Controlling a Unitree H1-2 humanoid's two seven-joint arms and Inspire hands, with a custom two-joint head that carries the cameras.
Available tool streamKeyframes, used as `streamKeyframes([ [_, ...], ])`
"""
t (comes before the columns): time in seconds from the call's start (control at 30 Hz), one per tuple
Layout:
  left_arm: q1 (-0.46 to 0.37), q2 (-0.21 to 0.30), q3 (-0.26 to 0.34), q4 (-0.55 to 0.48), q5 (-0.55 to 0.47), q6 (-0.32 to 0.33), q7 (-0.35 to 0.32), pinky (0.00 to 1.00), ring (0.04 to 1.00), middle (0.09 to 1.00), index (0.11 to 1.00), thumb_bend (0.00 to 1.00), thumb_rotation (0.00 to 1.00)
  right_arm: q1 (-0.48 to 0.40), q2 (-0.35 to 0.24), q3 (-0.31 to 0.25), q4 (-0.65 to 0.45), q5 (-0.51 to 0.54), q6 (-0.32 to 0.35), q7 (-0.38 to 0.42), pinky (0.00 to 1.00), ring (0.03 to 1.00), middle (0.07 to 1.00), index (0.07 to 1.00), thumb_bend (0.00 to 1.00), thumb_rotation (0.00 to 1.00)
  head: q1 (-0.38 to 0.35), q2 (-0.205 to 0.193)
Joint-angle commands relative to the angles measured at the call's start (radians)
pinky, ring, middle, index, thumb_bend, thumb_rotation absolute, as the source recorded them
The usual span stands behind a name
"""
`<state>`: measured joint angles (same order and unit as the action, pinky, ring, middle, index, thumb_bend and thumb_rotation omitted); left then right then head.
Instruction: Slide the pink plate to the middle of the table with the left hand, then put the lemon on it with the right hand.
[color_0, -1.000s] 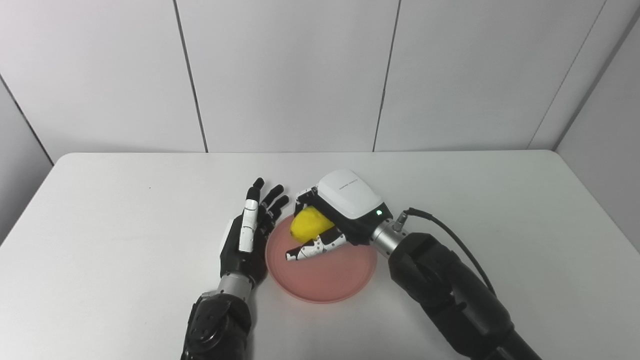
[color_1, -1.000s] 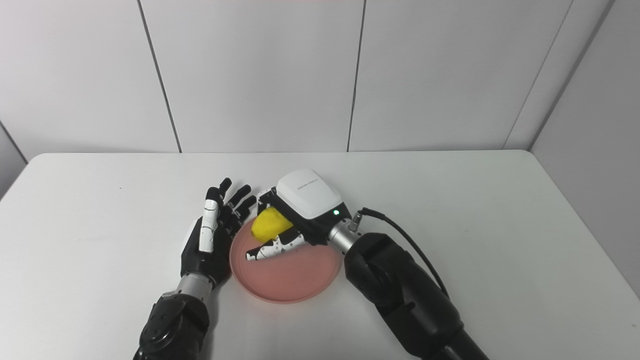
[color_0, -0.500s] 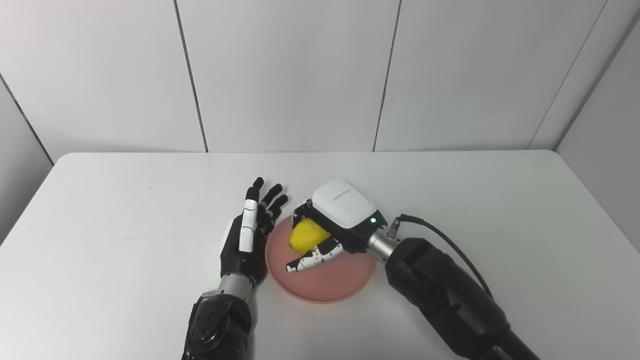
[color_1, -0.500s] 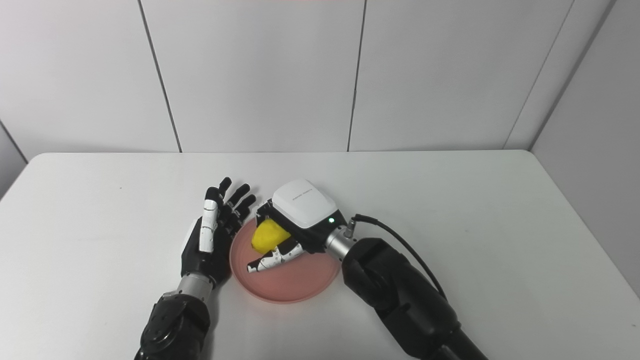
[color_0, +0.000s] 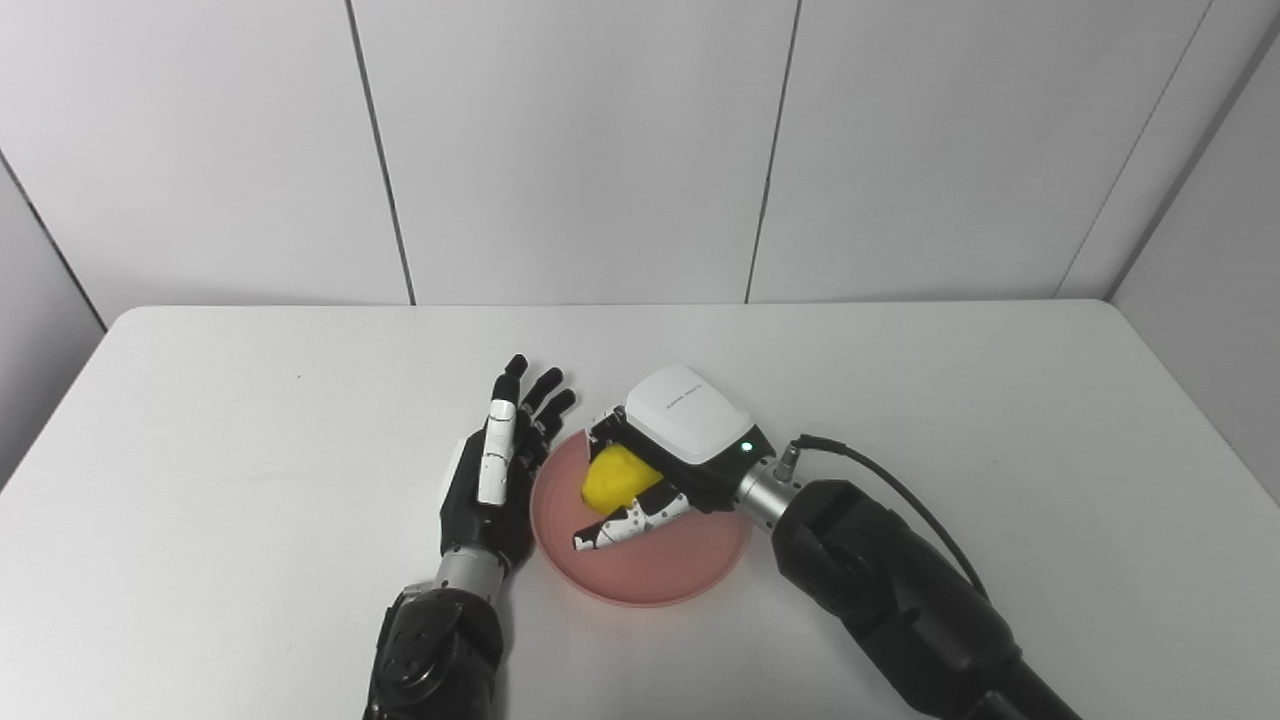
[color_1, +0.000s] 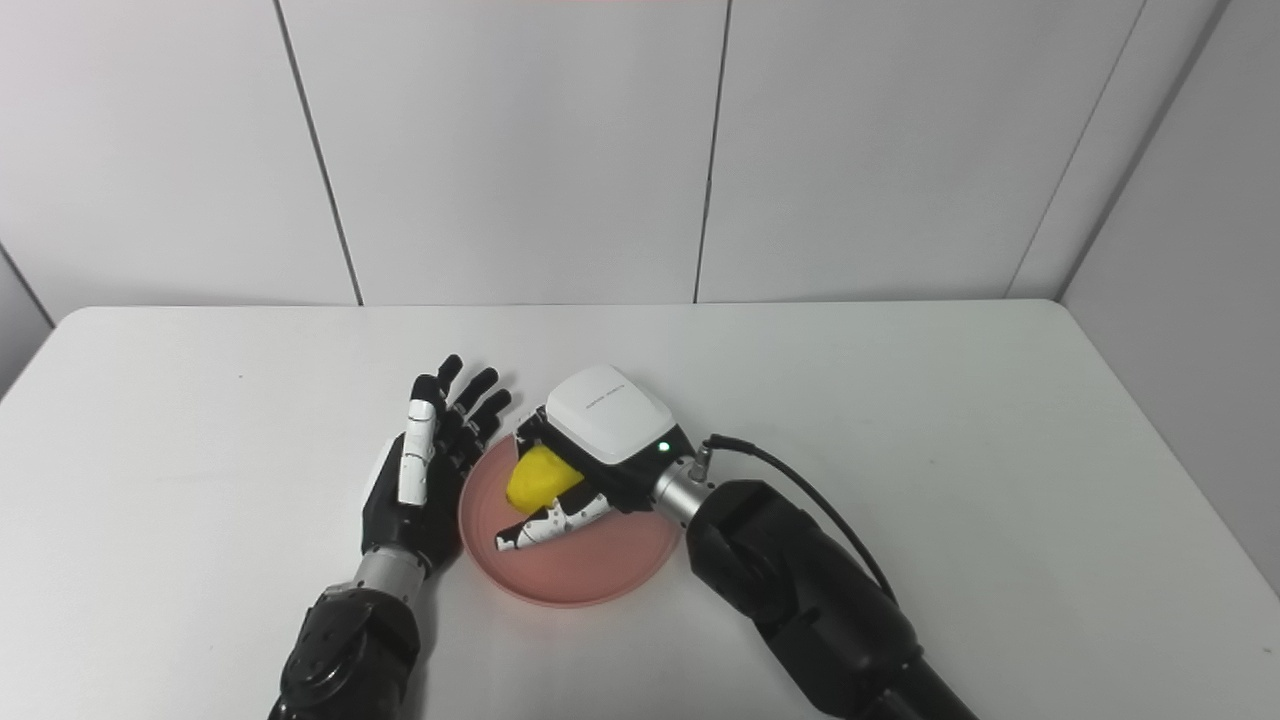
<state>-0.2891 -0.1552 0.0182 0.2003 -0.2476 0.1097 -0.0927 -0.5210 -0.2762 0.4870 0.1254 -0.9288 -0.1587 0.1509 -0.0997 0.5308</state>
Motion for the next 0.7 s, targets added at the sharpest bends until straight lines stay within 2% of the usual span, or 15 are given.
streamKeyframes([
  [0.0, 0.020, 0.006, 0.002, 0.033, 0.010, 0.041, 0.016, 1.00, 0.896, 0.913, 1.000, 0.81, 0.83, -0.038, -0.003, -0.009, -0.007, -0.001, -0.034, -0.040, 0.19, 0.251, 0.333, 0.397, 0.55, 0.67, 0.002, 0.001],
  [0.07, 0.020, 0.006, 0.002, 0.031, 0.012, 0.041, 0.017, 1.00, 0.902, 0.920, 1.000, 0.80, 0.83, -0.039, -0.004, -0.008, 0.003, -0.005, -0.039, -0.055, 0.18, 0.243, 0.320, 0.376, 0.56, 0.69, 0.002, 0.001],
  [0.23, 0.022, 0.008, 0.000, 0.026, 0.013, 0.043, 0.016, 1.00, 0.899, 0.919, 1.000, 0.80, 0.84, -0.040, -0.003, -0.008, 0.004, -0.005, -0.037, -0.062, 0.18, 0.254, 0.335, 0.397, 0.57, 0.76, -0.001, 0.002],
  [0.37, 0.023, 0.006, 0.000, 0.026, 0.011, 0.042, 0.016, 1.00, 0.902, 0.922, 1.000, 0.79, 0.83, -0.037, -0.004, -0.008, 0.002, -0.017, -0.028, -0.071, 0.21, 0.287, 0.367, 0.430, 0.61, 0.76, 0.000, 0.003],
  [0.5, 0.025, 0.001, 0.002, 0.021, 0.012, 0.049, 0.024, 1.00, 0.895, 0.894, 1.000, 0.81, 0.81, -0.032, -0.004, -0.011, -0.002, -0.039, -0.004, -0.064, 0.21, 0.283, 0.371, 0.418, 0.67, 0.74, -0.001, 0.004],
  [0.57, 0.024, 0.002, 0.001, 0.019, 0.015, 0.052, 0.026, 1.00, 0.902, 0.896, 1.000, 0.81, 0.82, -0.030, -0.005, -0.012, -0.005, -0.050, 0.004, -0.057, 0.29, 0.375, 0.449, 0.473, 0.71, 0.73, -0.002, 0.005],
  [0.6, 0.024, 0.002, 0.001, 0.019, 0.013, 0.054, 0.025, 1.00, 0.903, 0.898, 1.000, 0.81, 0.82, -0.029, -0.005, -0.013, -0.008, -0.054, 0.008, -0.054, 0.30, 0.385, 0.457, 0.479, 0.71, 0.73, -0.002, 0.004],
  [0.67, 0.025, 0.001, 0.002, 0.019, 0.009, 0.058, 0.023, 1.00, 0.924, 0.912, 1.000, 0.80, 0.81, -0.026, -0.005, -0.015, -0.012, -0.056, 0.012, -0.050, 0.39, 0.478, 0.532, 0.554, 0.75, 0.70, -0.002, 0.004],
])
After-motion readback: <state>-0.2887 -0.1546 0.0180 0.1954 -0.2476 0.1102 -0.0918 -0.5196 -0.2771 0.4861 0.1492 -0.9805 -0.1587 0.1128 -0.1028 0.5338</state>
